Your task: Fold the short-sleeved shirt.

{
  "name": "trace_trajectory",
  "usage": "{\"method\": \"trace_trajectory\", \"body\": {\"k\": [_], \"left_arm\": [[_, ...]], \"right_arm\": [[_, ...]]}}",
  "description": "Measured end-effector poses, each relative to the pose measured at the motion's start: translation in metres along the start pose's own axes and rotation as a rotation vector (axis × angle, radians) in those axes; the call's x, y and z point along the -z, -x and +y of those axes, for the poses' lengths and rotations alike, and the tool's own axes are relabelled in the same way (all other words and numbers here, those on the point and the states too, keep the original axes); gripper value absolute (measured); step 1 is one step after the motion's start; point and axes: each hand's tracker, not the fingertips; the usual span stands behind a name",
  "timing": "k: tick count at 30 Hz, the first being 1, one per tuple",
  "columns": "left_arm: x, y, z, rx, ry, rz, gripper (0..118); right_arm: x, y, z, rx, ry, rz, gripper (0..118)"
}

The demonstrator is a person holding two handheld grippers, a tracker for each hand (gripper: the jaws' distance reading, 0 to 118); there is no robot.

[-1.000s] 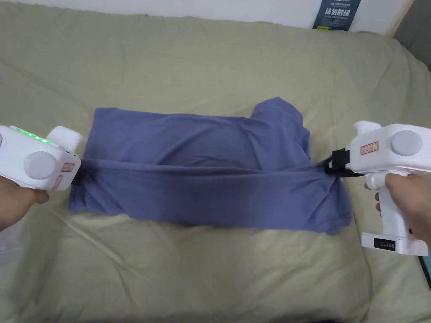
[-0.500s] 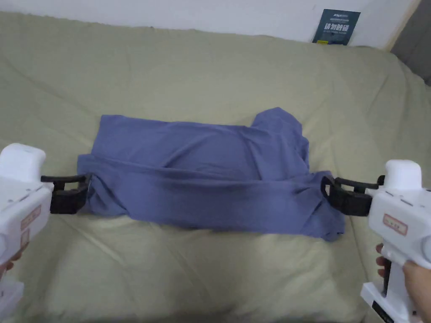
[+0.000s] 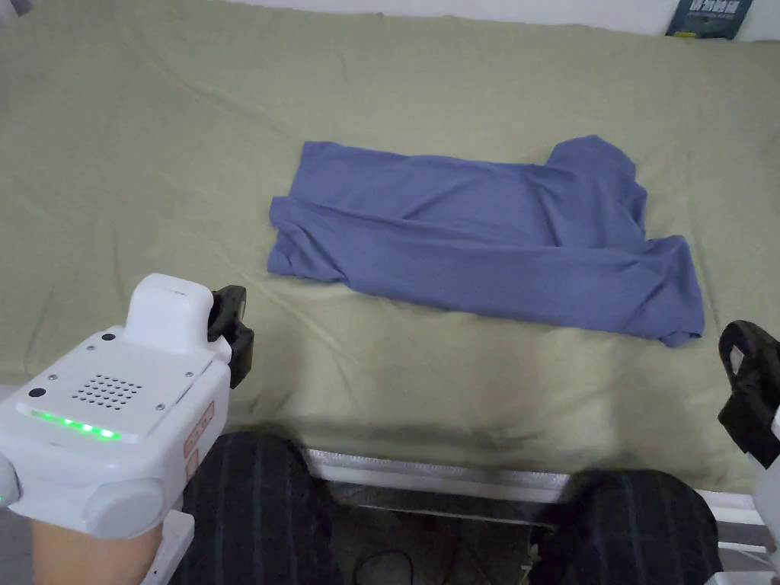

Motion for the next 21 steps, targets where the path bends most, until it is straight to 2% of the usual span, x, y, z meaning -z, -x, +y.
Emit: {"method": "trace_trajectory", "body": {"k": [3,8,13,14,15,16,17,18,21], "left_arm": [[0.021,0.008,0.002,0.003,0.060,-0.006,0],[0.092,0.027,0.007,-0.034,0.194,-0.030,0],[0.186,0.043,0.006,-0.010,0.320,-0.009,0],[0.204,0.046,0.005,-0.001,0.323,-0.006,10],[0.220,0.047,0.006,0.000,0.340,-0.008,35],[0.235,0.049,0.004,-0.002,0.386,-0.013,90],[0.248,0.052,0.002,-0.002,0.442,0.003,110],[0.256,0.053,0.003,0.002,0.392,-0.012,108],[0.278,0.050,-0.001,0.045,0.448,-0.009,105]], "right_arm": [[0.006,-0.005,-0.002,0.046,0.010,-0.001,1],[0.018,-0.011,-0.008,0.051,0.066,-0.009,1],[0.035,-0.012,-0.011,0.040,0.128,-0.022,1],[0.040,-0.014,-0.012,0.048,0.148,-0.027,1],[0.045,-0.017,-0.013,0.052,0.166,-0.032,1],[0.049,-0.020,-0.014,0.056,0.181,-0.038,1],[0.054,-0.023,-0.015,0.064,0.197,-0.042,1],[0.060,-0.027,-0.016,0.081,0.216,-0.039,1],[0.072,-0.035,-0.018,0.097,0.242,-0.054,1]]}}
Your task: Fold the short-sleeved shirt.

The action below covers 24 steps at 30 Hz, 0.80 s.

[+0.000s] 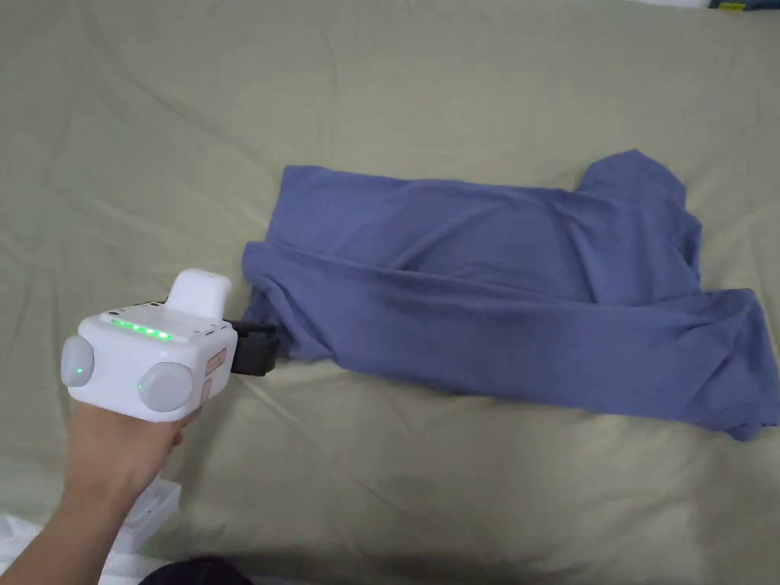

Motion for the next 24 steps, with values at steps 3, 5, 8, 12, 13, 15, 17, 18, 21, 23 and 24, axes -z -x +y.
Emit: {"method": "trace_trajectory", "body": {"k": [3,5,8,12,13,15,17,18,21,23,24], "left_arm": [[0.013,-0.006,0.003,-0.004,0.026,-0.005,104],[0.010,-0.014,0.004,-0.032,0.028,-0.056,93],[0.007,-0.020,0.007,-0.056,0.013,-0.165,18],[0.009,-0.019,0.011,-0.082,0.031,-0.162,8],[0.006,-0.016,0.012,-0.124,0.015,-0.165,8],[-0.005,-0.014,0.014,-0.098,-0.002,-0.154,8],[-0.014,-0.011,0.016,-0.091,-0.016,-0.152,8],[-0.012,-0.004,0.016,-0.095,-0.020,-0.157,8],[-0.013,0.007,0.016,-0.129,-0.023,-0.187,7],[-0.009,0.010,0.016,-0.108,-0.017,-0.180,7],[-0.008,0.012,0.015,-0.101,-0.013,-0.177,7]], "right_arm": [[0.014,-0.005,0.001,0.008,0.024,-0.012,1],[0.024,-0.010,0.001,0.037,0.057,0.007,1],[0.048,-0.016,0.002,0.034,0.151,0.078,1],[0.087,-0.026,0.004,0.008,0.215,0.046,1],[0.098,-0.029,0.005,0.008,0.226,0.030,4],[0.124,-0.036,0.005,0.000,0.293,0.001,66],[0.150,-0.042,0.006,0.020,0.382,0.006,118],[0.161,-0.046,0.004,0.037,0.382,0.010,118],[0.189,-0.051,0.006,0.015,0.350,-0.050,118],[0.206,-0.053,0.008,0.023,0.372,-0.044,118],[0.214,-0.058,0.008,0.032,0.384,-0.054,118]]}}
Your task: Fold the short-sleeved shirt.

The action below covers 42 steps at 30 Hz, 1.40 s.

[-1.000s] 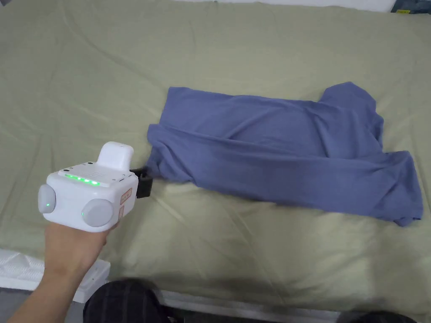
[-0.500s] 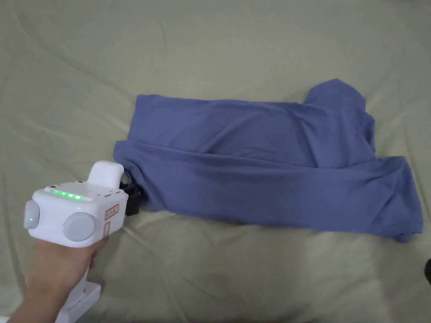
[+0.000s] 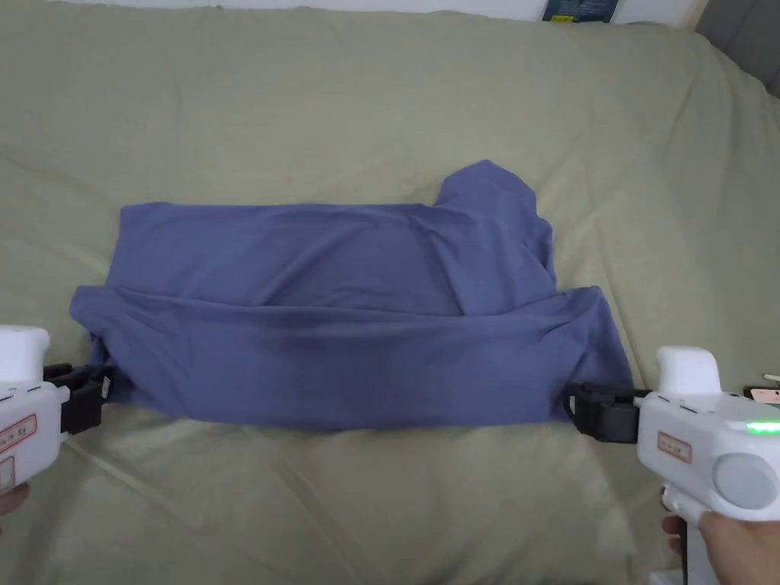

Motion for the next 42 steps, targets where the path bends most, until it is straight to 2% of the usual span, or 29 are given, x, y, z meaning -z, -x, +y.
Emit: {"method": "trace_trajectory", "body": {"k": [3,4,5,6,7,8,9,10,12,15,17,20,23,26,29,32,33,34,35,36,38,40,42], "left_arm": [[0.003,-0.003,-0.001,-0.015,0.013,-0.008,5],[0.005,-0.003,-0.002,-0.020,0.019,-0.007,4],[0.007,-0.002,-0.003,-0.019,0.028,-0.009,4],[0.007,-0.005,-0.004,-0.014,0.031,-0.001,3],[0.008,-0.005,-0.005,-0.013,0.033,0.002,3],[0.010,-0.003,-0.006,-0.015,0.041,0.000,3],[0.008,-0.002,-0.006,-0.022,0.044,0.001,3],[0.005,-0.003,-0.006,-0.029,0.043,-0.006,2],[-0.011,-0.004,-0.003,-0.030,0.029,-0.017,1],[-0.040,0.002,0.002,-0.015,0.011,-0.042,1],[-0.062,0.004,0.002,-0.006,0.006,-0.077,1],[-0.105,-0.001,-0.008,0.024,-0.006,-0.080,1],[-0.139,0.002,-0.032,0.016,0.002,-0.097,1],[-0.148,0.001,-0.065,0.012,0.069,-0.091,1],[-0.123,0.000,-0.107,-0.010,0.162,-0.074,1],[-0.107,-0.003,-0.135,-0.054,0.170,-0.054,2],[-0.107,-0.002,-0.139,-0.084,0.153,-0.053,5],[-0.111,-0.003,-0.140,-0.090,0.120,-0.040,20],[-0.119,-0.005,-0.139,-0.071,0.096,-0.012,52],[-0.129,-0.008,-0.138,-0.041,0.077,0.020,100],[-0.172,-0.020,-0.128,-0.024,-0.048,0.027,101],[-0.209,-0.037,-0.125,-0.002,-0.188,0.063,103],[-0.244,-0.056,-0.127,0.020,-0.365,0.073,103]], "right_arm": [[0.013,0.002,0.002,-0.012,0.037,0.019,118],[0.019,-0.002,0.000,-0.022,0.065,0.078,105],[0.020,0.000,-0.001,-0.043,0.079,0.094,72],[0.017,0.006,-0.005,-0.081,0.053,0.070,21],[0.011,0.012,-0.007,-0.117,0.008,0.049,10],[0.002,0.014,-0.005,-0.094,0.025,0.069,10],[-0.003,0.012,-0.001,-0.026,0.062,0.147,10],[-0.007,0.012,0.000,-0.006,0.054,0.153,10],[-0.035,0.008,0.011,-0.032,0.019,0.132,10],[-0.069,-0.006,0.026,0.011,0.001,0.186,10],[-0.084,-0.021,0.033,-0.006,0.013,0.222,10],[-0.121,-0.026,0.037,-0.054,-0.001,0.213,10],[-0.145,-0.032,0.026,-0.046,0.039,0.259,10],[-0.142,-0.023,-0.002,-0.080,0.125,0.237,10],[-0.111,-0.013,-0.037,-0.136,0.193,0.194,10],[-0.092,-0.018,-0.069,-0.063,0.173,0.160,12],[-0.092,-0.023,-0.074,-0.032,0.143,0.156,21],[-0.096,-0.029,-0.077,0.034,0.118,0.165,57],[-0.101,-0.035,-0.078,0.093,0.109,0.184,94],[-0.110,-0.039,-0.077,0.132,0.087,0.194,116],[-0.152,-0.036,-0.073,0.141,-0.058,0.202,118],[-0.195,-0.018,-0.067,0.087,-0.205,0.191,118],[-0.234,0.000,-0.073,0.042,-0.382,0.230,118]]}}
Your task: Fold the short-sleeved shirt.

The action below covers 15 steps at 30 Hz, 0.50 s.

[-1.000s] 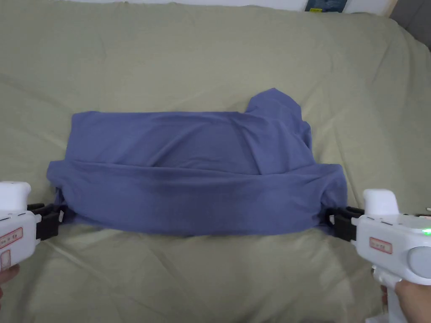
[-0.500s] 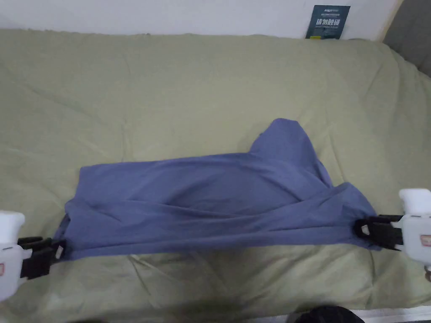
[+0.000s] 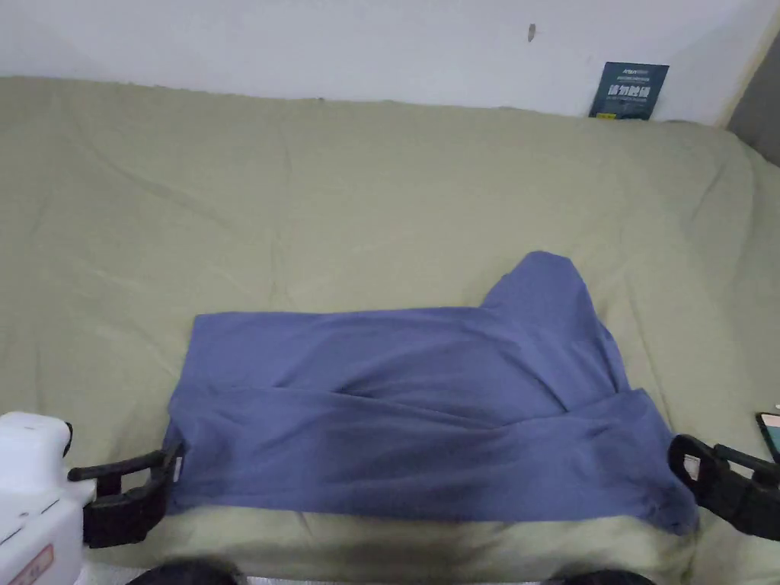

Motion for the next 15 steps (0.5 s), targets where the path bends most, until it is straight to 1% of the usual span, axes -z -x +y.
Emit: {"method": "trace_trajectory", "body": {"k": [1,3,4,5,6,7,8,9,10,11,12,13,15], "left_arm": [[-0.016,-0.009,0.004,0.008,-0.085,0.002,103],[-0.038,-0.029,0.004,0.028,-0.219,0.052,102],[-0.045,-0.037,0.003,0.028,-0.247,0.090,99],[-0.048,-0.045,0.003,0.023,-0.250,0.078,87],[-0.049,-0.048,0.003,0.015,-0.230,0.048,64],[-0.047,-0.049,0.003,-0.014,-0.200,-0.013,23],[-0.042,-0.050,0.003,-0.039,-0.172,-0.028,5],[-0.037,-0.051,0.004,-0.036,-0.166,-0.026,5],[-0.033,-0.052,0.004,-0.023,-0.163,-0.017,4],[-0.027,-0.051,0.006,-0.019,-0.139,-0.038,4],[-0.021,-0.049,0.008,-0.029,-0.105,-0.058,4],[-0.012,-0.047,0.012,-0.052,-0.082,-0.054,4],[0.011,-0.039,0.018,-0.053,-0.037,-0.037,4]], "right_arm": [[-0.016,0.014,0.001,-0.033,-0.080,0.014,118],[-0.039,0.044,0.000,-0.083,-0.196,-0.045,118],[-0.046,0.054,-0.001,-0.093,-0.223,-0.040,117],[-0.050,0.061,-0.003,-0.087,-0.227,-0.027,116],[-0.049,0.066,-0.005,-0.081,-0.214,-0.019,110],[-0.049,0.071,-0.007,-0.079,-0.209,-0.015,86],[-0.048,0.076,-0.009,-0.081,-0.201,-0.019,55],[-0.046,0.079,-0.011,-0.095,-0.184,-0.036,18],[-0.041,0.083,-0.011,-0.108,-0.170,-0.052,0],[-0.040,0.083,-0.014,-0.113,-0.164,-0.072,0],[-0.039,0.082,-0.014,-0.110,-0.175,-0.058,0],[-0.035,0.079,-0.012,-0.099,-0.151,-0.024,0],[-0.029,0.081,-0.011,-0.101,-0.138,-0.030,0]]}}
